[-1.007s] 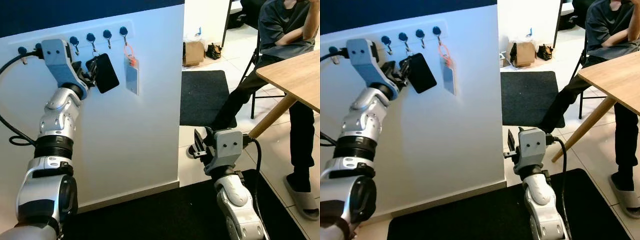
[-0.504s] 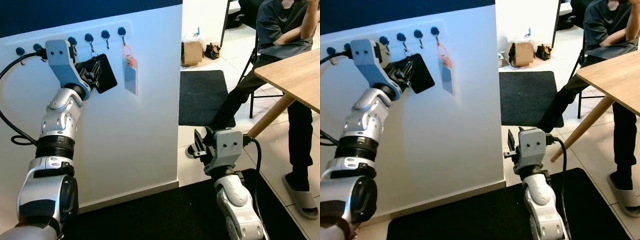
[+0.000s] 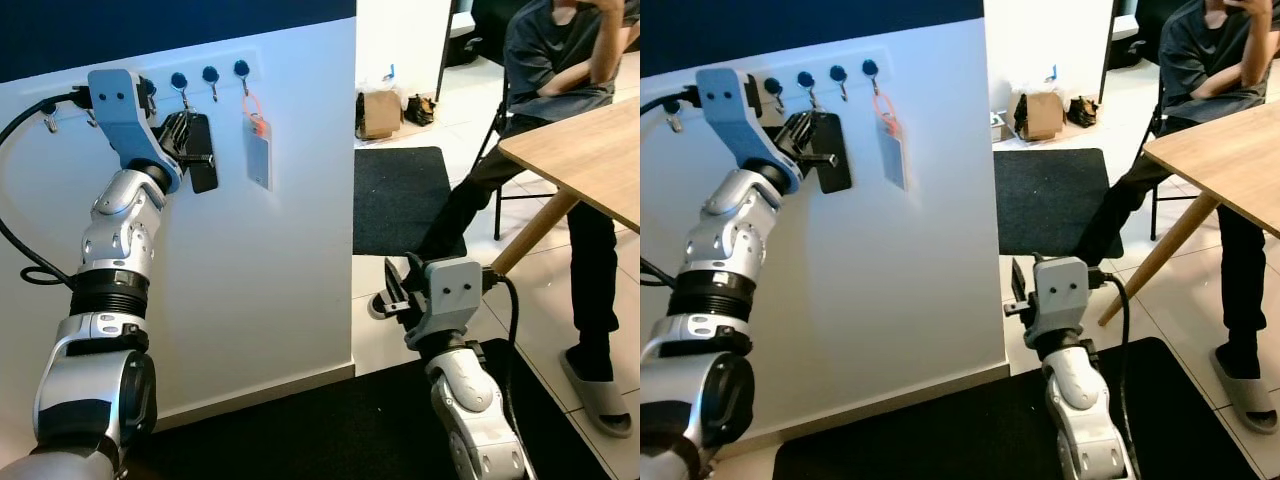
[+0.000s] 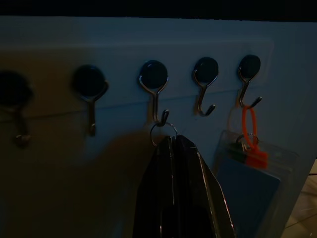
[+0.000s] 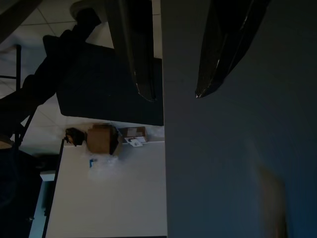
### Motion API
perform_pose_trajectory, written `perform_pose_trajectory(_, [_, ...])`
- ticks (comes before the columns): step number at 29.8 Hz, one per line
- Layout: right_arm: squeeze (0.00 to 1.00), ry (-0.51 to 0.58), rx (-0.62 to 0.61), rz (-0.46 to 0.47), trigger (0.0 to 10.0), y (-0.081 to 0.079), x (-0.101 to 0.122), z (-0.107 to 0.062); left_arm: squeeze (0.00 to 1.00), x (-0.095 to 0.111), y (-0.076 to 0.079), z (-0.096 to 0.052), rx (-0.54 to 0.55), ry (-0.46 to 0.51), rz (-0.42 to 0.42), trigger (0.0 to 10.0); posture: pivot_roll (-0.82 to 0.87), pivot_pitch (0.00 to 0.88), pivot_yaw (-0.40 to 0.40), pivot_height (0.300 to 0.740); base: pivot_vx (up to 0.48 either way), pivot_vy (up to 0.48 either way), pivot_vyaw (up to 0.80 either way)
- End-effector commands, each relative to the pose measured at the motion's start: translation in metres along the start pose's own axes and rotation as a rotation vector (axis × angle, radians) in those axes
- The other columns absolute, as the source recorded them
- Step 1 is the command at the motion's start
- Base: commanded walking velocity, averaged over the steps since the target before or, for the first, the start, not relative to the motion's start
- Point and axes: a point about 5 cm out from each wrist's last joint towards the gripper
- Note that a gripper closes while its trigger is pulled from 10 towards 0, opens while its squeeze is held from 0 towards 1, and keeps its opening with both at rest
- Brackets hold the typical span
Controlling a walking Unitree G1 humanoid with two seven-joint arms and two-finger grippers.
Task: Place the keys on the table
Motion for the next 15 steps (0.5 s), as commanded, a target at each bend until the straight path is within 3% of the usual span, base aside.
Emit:
perform_pose_trajectory(1, [0.0, -0.022, 0.011, 0.011, 10.0, -0.004, -0.005, -0.002, 0.0, -0.001, 0.0, -0.003, -0.012, 0.001, -0.02, 3.0, 0.02, 0.242, 0.122, 0.74, 0.0, 0.0, 0.0])
perform_pose_trajectory(2, [0.0, -0.022, 0.011, 0.01, 10.0, -0.004, -0.005, -0.002, 0.0, 0.002, 0.004, -0.003, -0.038, 0.007, -0.027, 10.0, 0.02, 0.242, 0.122, 0.74, 0.0, 0.0, 0.0])
perform_pose_trajectory(9, [0.0, -0.021, 0.013, 0.01, 10.0, -0.004, -0.005, -0.001, 0.0, 0.006, 0.015, -0.002, -0.078, 0.001, -0.011, 10.0, 0.02, 0.235, 0.122, 0.74, 0.0, 0.0, 0.0])
perform_pose_trajectory(15, [0.0, -0.019, 0.015, 0.012, 10.0, -0.005, -0.005, 0.0, 0.0, 0.006, 0.021, 0.003, -0.053, -0.029, 0.077, 10.0, 0.02, 0.232, 0.126, 0.74, 0.0, 0.0, 0.0])
Point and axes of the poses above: a point about 5 cm out from each wrist's last joint towards the gripper, its own z axis pointing out of the wrist towards the gripper, its own x axis along the axis of the wrist's last joint, y = z × x, and after that the axes turned 5 degrees about z, right-handed
